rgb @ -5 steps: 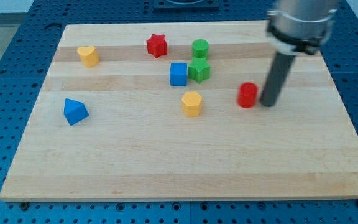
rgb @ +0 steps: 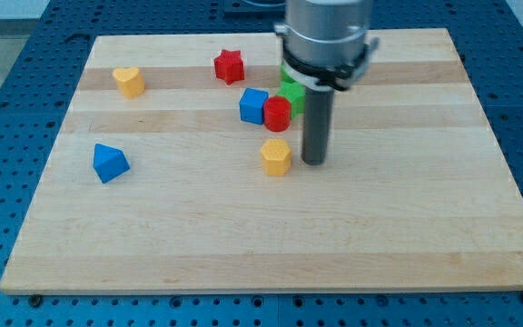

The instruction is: Slide the yellow hexagon near to the red circle

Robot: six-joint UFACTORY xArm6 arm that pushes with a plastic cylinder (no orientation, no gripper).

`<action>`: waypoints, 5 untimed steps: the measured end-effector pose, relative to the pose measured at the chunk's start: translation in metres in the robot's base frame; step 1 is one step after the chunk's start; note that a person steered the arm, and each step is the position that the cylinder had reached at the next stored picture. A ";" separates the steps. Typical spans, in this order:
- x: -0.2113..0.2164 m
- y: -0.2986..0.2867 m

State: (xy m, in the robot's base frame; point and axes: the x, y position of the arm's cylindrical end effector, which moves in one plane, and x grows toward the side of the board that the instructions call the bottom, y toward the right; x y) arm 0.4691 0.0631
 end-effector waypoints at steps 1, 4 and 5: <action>0.037 -0.012; 0.032 -0.096; 0.052 -0.048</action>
State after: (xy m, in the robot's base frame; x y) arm 0.5207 0.0147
